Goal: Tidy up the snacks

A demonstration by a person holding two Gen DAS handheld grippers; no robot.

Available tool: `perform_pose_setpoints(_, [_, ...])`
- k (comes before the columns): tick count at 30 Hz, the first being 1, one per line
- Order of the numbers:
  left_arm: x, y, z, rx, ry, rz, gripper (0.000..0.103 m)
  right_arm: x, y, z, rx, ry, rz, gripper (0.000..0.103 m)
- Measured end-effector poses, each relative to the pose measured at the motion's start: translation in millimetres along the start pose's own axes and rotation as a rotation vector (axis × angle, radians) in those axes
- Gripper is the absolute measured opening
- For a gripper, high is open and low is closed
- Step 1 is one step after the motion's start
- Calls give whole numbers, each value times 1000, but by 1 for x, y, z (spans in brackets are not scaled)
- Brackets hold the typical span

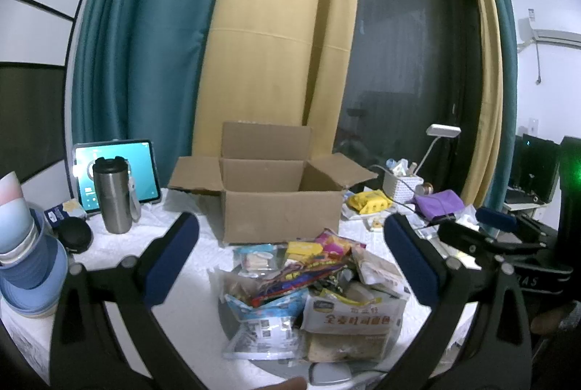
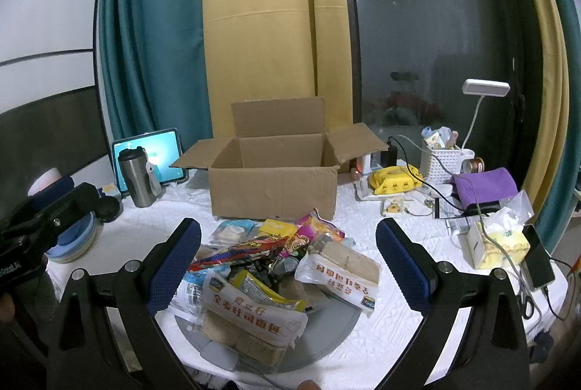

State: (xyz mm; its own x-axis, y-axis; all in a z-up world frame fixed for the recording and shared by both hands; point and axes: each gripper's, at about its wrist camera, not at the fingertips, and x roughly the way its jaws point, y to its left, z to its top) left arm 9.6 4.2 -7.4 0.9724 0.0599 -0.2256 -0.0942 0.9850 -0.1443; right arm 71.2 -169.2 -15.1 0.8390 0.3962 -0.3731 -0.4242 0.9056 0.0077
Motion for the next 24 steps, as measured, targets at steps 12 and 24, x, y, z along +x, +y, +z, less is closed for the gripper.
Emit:
perform_pose_setpoints(12, [2, -2, -3, -1, 11, -3, 103, 0, 1, -1, 2, 5, 1, 99])
perform_pose_setpoints(24, [50, 10, -51, -10, 210, 17, 103, 46, -1, -47, 4, 183, 22, 99])
